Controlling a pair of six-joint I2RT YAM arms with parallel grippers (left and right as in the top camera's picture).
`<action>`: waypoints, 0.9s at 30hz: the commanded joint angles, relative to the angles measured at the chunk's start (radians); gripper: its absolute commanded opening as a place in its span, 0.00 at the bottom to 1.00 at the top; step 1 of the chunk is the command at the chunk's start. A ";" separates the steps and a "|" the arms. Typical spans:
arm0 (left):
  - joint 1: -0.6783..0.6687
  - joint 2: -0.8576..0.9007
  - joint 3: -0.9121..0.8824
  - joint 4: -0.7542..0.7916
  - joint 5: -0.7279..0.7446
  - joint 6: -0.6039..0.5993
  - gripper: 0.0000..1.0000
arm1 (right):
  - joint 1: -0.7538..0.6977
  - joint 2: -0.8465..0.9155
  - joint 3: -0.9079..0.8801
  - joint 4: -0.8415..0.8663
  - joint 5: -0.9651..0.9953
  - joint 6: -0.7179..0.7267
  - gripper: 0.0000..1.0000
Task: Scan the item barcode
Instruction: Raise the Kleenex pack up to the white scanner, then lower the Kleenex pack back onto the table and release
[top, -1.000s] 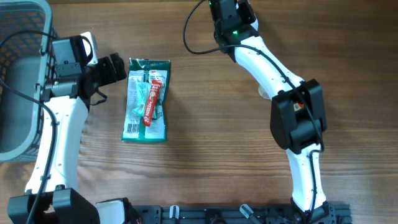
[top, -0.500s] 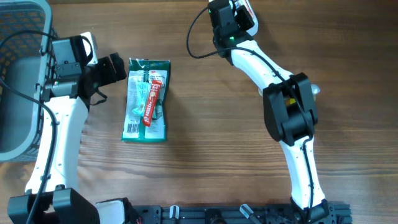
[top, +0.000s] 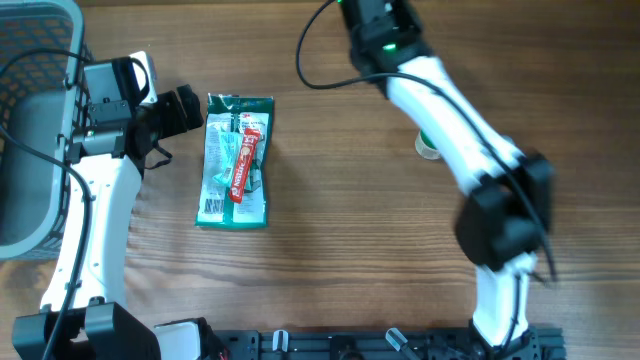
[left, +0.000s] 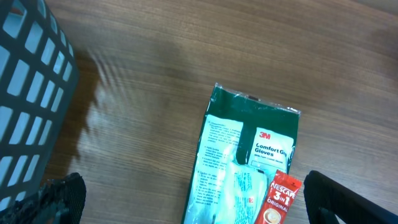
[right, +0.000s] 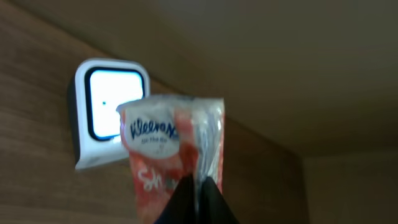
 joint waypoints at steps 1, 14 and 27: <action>0.004 -0.014 0.014 0.002 0.008 0.015 1.00 | -0.023 -0.171 0.011 -0.268 -0.283 0.299 0.04; 0.004 -0.014 0.014 0.002 0.009 0.015 1.00 | -0.077 -0.186 -0.431 -0.639 -0.756 0.513 0.05; 0.004 -0.014 0.014 0.002 0.008 0.015 1.00 | -0.042 -0.189 -0.573 -0.393 -0.720 0.638 0.58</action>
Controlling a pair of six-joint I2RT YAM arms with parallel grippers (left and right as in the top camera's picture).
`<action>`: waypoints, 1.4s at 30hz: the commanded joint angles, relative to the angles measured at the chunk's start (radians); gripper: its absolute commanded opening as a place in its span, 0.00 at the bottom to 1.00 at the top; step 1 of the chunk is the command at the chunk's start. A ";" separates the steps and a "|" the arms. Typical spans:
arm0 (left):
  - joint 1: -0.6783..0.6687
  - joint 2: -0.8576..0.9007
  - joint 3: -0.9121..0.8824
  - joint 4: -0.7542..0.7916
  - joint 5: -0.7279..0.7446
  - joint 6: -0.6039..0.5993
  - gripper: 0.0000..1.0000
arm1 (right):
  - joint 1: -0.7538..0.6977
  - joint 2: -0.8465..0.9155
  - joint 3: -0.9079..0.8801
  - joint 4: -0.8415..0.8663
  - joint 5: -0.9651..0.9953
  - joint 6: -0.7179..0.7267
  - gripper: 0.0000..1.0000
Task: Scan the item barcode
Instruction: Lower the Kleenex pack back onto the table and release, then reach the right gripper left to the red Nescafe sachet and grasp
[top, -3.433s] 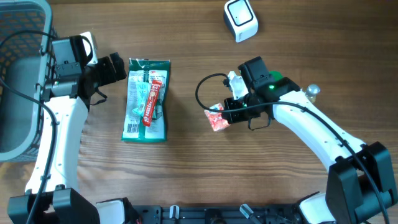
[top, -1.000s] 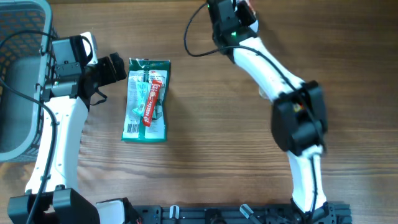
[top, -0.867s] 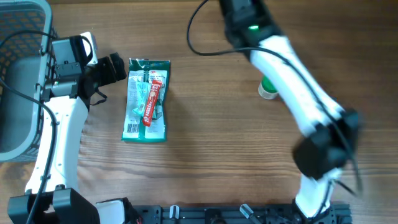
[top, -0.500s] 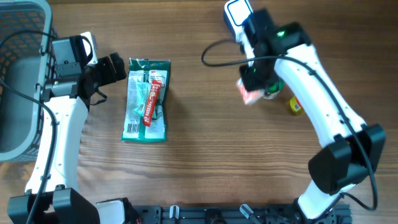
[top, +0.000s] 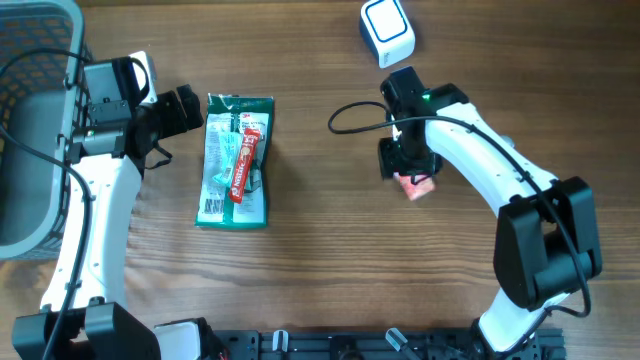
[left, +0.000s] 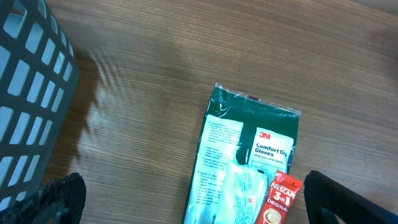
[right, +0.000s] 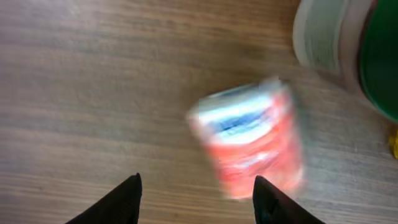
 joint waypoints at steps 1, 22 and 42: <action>0.004 -0.014 0.014 0.003 0.008 0.015 1.00 | 0.071 -0.007 -0.005 0.068 0.035 0.081 0.64; 0.004 -0.014 0.014 0.003 0.008 0.015 1.00 | 0.442 -0.018 0.017 0.668 -0.340 0.515 0.46; 0.004 -0.014 0.014 0.003 0.008 0.015 1.00 | 0.495 0.212 0.012 0.893 -0.294 0.669 0.34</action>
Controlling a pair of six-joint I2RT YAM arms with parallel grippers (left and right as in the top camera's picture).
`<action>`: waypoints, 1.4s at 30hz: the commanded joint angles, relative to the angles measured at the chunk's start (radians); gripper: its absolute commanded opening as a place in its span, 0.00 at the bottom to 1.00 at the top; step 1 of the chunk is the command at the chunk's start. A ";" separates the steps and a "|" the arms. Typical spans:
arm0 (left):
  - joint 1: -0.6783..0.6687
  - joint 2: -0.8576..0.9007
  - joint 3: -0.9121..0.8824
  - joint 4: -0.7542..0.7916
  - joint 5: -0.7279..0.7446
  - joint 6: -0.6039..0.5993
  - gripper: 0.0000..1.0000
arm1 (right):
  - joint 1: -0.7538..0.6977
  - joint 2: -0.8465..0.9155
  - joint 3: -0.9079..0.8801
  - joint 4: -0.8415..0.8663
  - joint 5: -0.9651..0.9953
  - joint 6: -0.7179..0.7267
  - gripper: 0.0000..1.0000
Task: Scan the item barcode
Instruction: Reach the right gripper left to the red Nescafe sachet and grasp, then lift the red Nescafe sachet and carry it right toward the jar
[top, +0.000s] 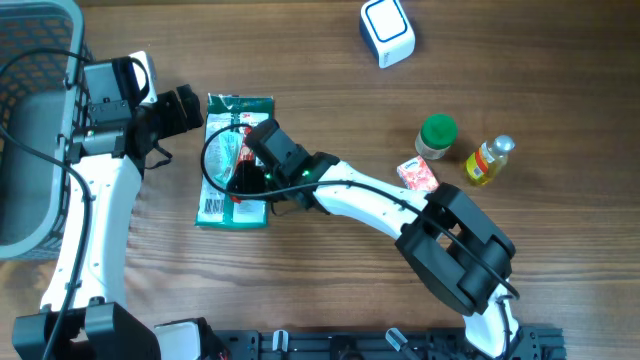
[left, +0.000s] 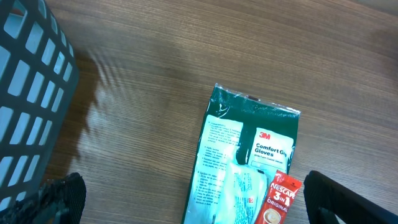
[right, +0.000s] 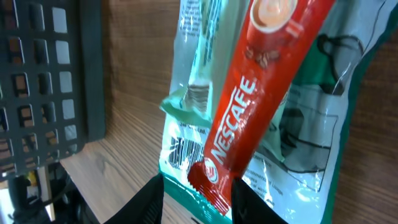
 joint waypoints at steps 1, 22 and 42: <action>0.004 -0.014 0.014 0.002 0.008 0.015 1.00 | 0.000 0.015 -0.001 0.011 0.049 0.027 0.33; 0.004 -0.014 0.014 0.002 0.008 0.015 1.00 | 0.000 0.068 -0.023 0.039 0.047 0.048 0.44; 0.004 -0.014 0.014 0.002 0.008 0.015 1.00 | -0.019 -0.100 -0.023 -0.101 0.127 -0.218 0.05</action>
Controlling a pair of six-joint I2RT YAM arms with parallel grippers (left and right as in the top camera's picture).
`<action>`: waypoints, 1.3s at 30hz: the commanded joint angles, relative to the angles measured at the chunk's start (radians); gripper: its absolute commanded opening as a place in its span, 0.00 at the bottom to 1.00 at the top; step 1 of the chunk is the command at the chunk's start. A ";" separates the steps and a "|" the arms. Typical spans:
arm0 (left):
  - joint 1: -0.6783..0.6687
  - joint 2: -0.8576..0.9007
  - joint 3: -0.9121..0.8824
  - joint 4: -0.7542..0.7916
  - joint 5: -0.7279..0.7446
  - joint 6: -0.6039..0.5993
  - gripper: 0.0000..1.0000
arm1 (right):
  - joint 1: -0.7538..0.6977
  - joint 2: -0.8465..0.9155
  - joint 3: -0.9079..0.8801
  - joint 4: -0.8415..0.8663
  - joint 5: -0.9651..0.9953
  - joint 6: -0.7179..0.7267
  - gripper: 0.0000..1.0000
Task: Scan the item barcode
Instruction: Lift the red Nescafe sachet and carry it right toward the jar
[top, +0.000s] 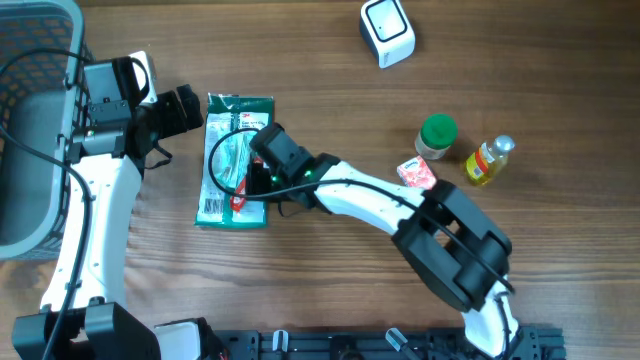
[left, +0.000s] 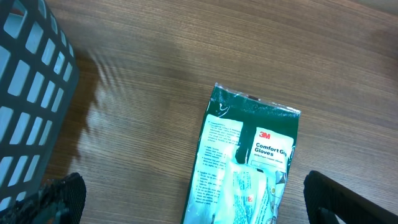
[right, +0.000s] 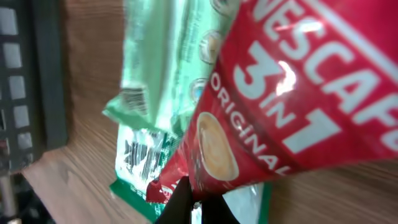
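A red Nescafe 3-in-1 sachet (right: 292, 93) fills the right wrist view, and my right gripper (right: 199, 200) is shut on its lower end. From overhead, the right gripper (top: 247, 183) sits over the green 3M glove pack (top: 218, 150), and only a red tip of the sachet (top: 238, 197) shows. The white scanner (top: 387, 31) stands at the far edge. My left gripper (left: 198, 202) hangs open over the glove pack's (left: 249, 155) top end, holding nothing.
A grey basket (top: 30, 130) stands at the far left, beside the left arm. A green-lidded jar (top: 437, 135), a yellow bottle (top: 487, 160) and a red tissue pack (top: 418, 175) are grouped at the right.
My right gripper was open astride the sachet's lower end and is now shut on it. The sachet has tilted and has left the left wrist view. The left arm has not moved.
My right gripper first held the red tissue pack in front of the scanner. Then it was open above that pack, which lay beside the green-lidded jar. Then it stood open over the Nescafe sachet on the glove pack, and now it grips the sachet.
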 joint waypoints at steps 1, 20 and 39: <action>0.004 -0.014 0.014 0.002 0.008 0.016 1.00 | -0.004 -0.110 -0.002 -0.068 0.085 -0.185 0.04; 0.004 -0.014 0.014 0.002 0.008 0.016 1.00 | -0.006 -0.127 -0.003 -0.519 1.020 -0.931 0.04; 0.004 -0.014 0.014 0.002 0.008 0.016 1.00 | -0.010 -0.048 -0.048 -0.543 1.206 -0.247 0.04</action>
